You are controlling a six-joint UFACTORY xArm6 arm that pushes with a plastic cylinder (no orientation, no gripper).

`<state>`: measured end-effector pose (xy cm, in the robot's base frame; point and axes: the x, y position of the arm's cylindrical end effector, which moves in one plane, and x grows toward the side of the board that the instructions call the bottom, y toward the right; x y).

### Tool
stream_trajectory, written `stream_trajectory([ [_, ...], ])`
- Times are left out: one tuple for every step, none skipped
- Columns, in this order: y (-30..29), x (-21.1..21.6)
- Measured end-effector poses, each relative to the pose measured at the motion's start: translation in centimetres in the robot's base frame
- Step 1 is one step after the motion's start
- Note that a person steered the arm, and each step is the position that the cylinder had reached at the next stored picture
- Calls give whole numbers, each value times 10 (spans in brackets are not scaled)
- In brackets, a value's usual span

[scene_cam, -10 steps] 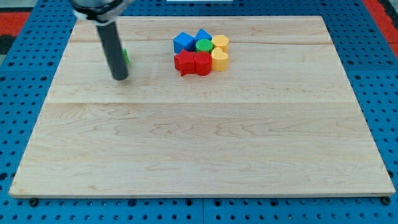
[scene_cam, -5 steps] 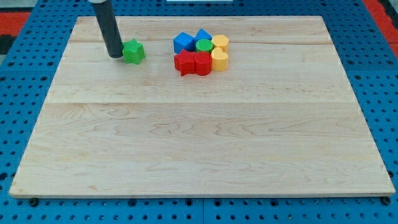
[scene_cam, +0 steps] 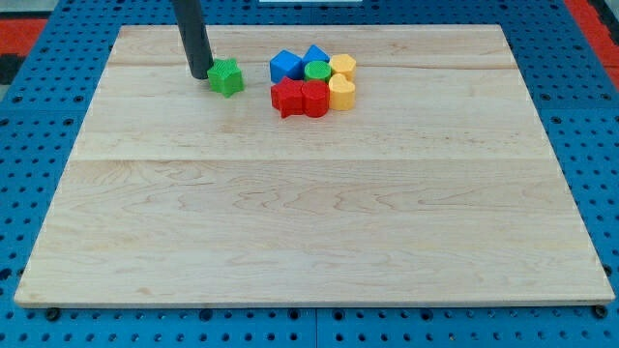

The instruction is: Push the green star to the group of blocks

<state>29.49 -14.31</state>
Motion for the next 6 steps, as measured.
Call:
stream_trajectory([
  [12,1],
  [22,1],
  [31,2],
  [40,2],
  [48,2],
  [53,2],
])
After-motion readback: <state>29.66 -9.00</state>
